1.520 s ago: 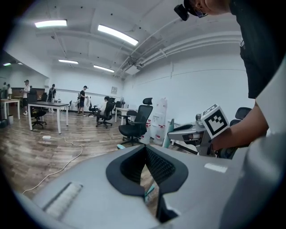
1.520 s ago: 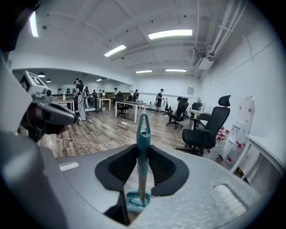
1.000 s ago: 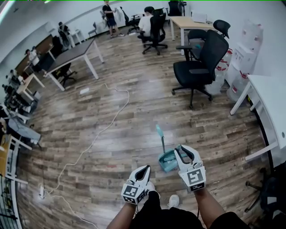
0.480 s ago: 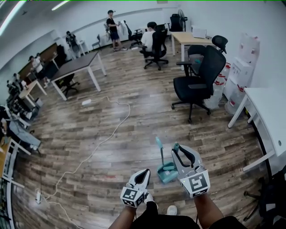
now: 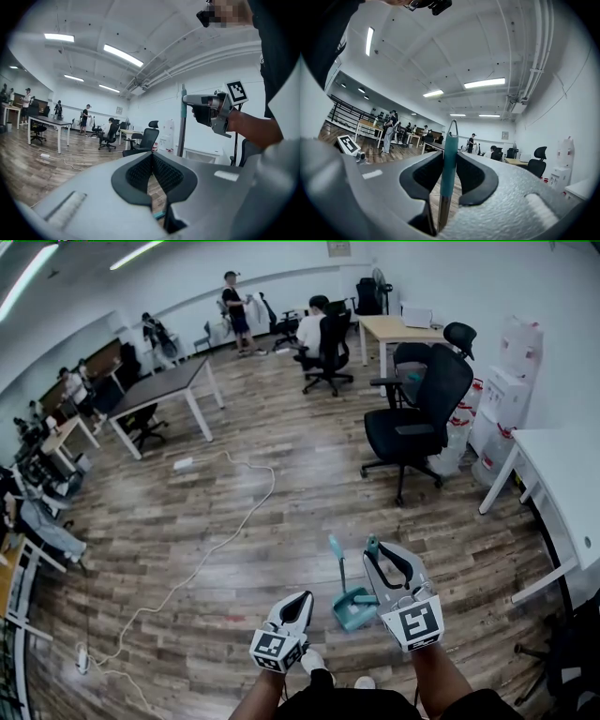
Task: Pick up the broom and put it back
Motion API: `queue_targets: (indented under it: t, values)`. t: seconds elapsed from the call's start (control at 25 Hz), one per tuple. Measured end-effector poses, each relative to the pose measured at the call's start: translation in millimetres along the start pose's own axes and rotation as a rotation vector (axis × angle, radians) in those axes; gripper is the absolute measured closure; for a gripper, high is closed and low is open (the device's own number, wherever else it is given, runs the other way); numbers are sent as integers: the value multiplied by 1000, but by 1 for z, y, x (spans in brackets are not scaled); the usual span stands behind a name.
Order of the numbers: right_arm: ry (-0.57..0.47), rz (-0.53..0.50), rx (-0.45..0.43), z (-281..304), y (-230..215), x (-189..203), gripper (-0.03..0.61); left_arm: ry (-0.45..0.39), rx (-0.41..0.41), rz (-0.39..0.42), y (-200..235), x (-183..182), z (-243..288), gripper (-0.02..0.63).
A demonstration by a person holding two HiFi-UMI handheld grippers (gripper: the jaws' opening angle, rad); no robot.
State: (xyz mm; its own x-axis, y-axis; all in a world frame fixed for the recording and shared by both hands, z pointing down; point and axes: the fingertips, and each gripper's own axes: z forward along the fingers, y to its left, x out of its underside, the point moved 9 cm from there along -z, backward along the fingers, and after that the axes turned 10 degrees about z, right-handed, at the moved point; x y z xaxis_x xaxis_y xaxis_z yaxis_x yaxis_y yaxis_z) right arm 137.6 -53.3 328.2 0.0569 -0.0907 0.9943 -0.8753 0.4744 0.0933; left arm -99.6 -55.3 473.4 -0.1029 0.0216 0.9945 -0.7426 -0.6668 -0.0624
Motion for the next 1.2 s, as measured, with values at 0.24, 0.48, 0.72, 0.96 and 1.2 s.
queue_targets:
  t: [0.24,0.48,0.72,0.96,1.2]
  values:
    - [35,59,-7,1,-7,24,485,2,8,1,0,5,4,595]
    - [119,75,1,6,-5,52,485,18,8,-7,5,10,5,595]
    - [201,75,-3,8,2,85,485,49,10,-8,8,22,1,595]
    - [291,73,-2,7,7,129,485,93,-7,5,12,35,-2,595]
    - [379,67,-6,2,9,168,485,128,-9,-20,10,50,-5,595]
